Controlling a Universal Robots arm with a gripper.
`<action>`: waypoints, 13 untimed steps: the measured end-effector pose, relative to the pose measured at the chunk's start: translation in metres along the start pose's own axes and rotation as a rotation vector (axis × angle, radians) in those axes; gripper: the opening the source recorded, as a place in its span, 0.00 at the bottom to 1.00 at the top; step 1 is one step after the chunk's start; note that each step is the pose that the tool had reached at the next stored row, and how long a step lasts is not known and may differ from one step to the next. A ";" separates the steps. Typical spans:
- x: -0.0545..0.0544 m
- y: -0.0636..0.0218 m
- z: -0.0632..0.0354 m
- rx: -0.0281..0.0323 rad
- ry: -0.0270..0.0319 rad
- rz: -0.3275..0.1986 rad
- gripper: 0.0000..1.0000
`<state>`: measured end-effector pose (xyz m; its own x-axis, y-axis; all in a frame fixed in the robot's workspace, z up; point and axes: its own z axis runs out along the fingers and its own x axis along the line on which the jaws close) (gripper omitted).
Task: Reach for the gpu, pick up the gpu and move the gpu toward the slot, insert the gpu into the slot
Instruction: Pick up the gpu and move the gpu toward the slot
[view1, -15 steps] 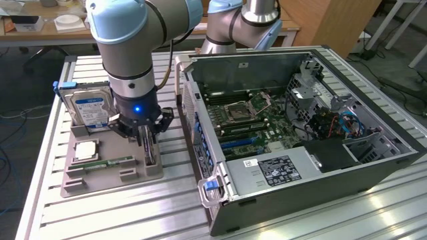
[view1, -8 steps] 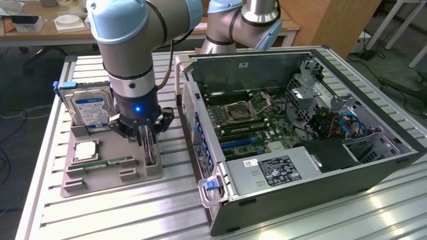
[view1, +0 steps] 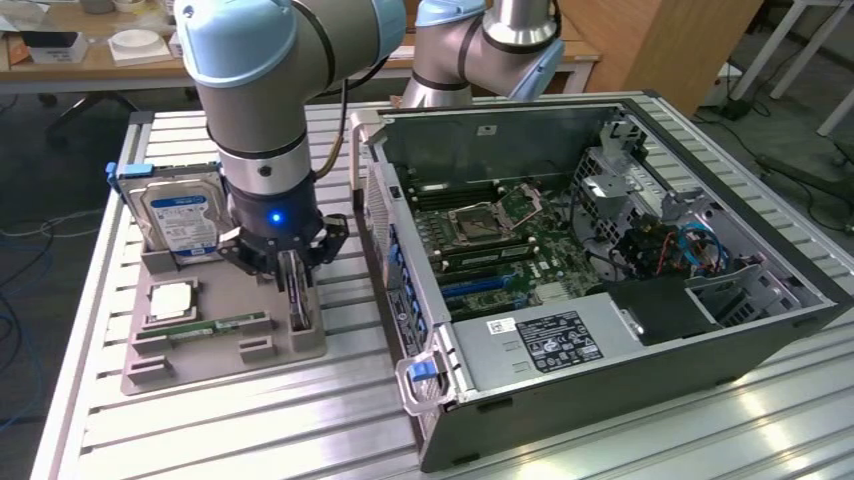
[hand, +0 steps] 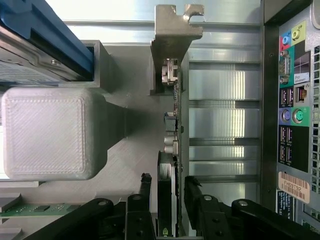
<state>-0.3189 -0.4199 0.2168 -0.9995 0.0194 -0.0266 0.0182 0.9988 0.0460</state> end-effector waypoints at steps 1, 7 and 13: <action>0.000 0.0000 0.0000 0.0000 0.0000 0.000 0.38; 0.000 0.0000 0.0000 0.0000 0.0001 0.000 0.27; 0.000 0.0000 0.0000 0.0000 0.0001 0.000 0.27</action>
<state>-0.3188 -0.4199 0.2168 -0.9995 0.0193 -0.0265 0.0181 0.9988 0.0460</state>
